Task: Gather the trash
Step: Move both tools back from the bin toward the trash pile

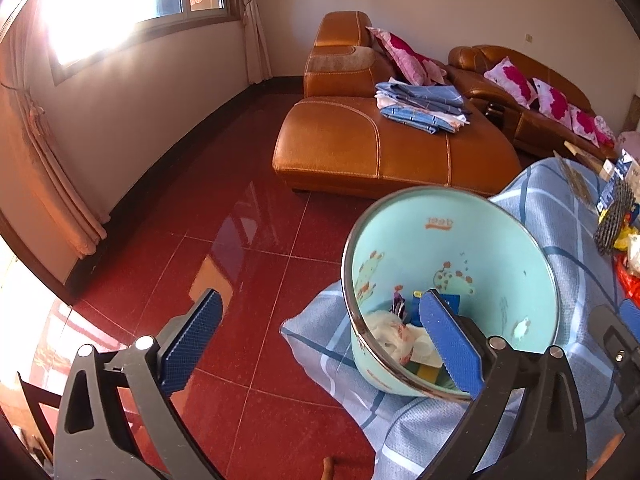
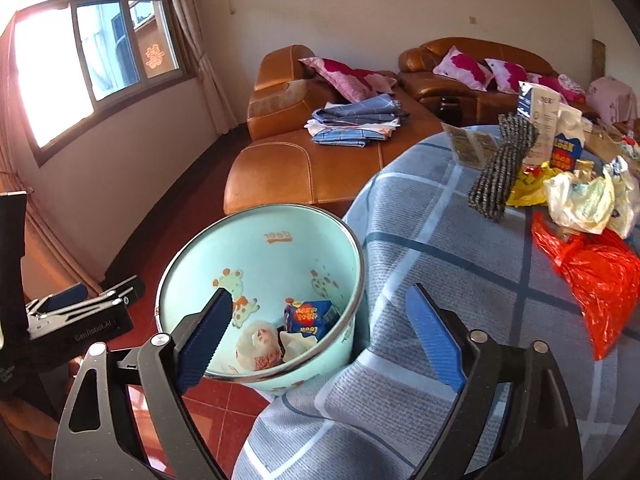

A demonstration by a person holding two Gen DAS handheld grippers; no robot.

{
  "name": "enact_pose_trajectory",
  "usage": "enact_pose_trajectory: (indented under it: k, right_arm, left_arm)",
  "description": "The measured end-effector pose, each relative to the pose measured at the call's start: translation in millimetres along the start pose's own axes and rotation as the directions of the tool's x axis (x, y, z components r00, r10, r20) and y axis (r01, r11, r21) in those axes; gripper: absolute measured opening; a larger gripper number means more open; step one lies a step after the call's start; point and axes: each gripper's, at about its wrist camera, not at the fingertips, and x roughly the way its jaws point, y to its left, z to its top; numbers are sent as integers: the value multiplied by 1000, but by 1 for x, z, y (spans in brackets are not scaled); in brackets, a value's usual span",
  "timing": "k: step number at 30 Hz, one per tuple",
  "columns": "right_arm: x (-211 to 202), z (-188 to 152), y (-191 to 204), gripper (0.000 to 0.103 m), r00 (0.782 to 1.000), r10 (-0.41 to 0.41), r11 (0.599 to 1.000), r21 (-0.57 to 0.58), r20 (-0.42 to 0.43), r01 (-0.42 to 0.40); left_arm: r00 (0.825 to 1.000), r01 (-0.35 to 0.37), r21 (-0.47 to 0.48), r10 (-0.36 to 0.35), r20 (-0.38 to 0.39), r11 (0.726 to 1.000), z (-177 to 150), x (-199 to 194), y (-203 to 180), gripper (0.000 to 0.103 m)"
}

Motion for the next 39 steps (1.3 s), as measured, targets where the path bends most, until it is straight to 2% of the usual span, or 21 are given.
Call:
enact_pose_trajectory:
  k: [8, 16, 25, 35, 39]
  right_arm:
    - [-21, -9, -15, 93, 994, -83, 996, 24, 74, 82]
    - [-30, -20, -37, 94, 990, -135, 988, 82, 27, 132]
    - [-52, -28, -66, 94, 980, -195, 971, 152, 42, 186]
    - [-71, -44, -111, 94, 968, -249, 943, 235, 28, 236]
    - [-84, -50, -132, 93, 961, -276, 929, 265, 33, 258]
  left_arm:
    - [1000, 18, 56, -18, -3, 998, -13, -10, -27, 97]
    - [998, 58, 93, -54, -43, 994, -30, -14, -51, 97]
    - [993, 109, 98, -104, -55, 989, -40, -24, -68, 97]
    - [987, 154, 181, -142, -74, 971, -52, -32, -106, 97]
    - [981, 191, 215, -179, -77, 958, -57, -36, -122, 97]
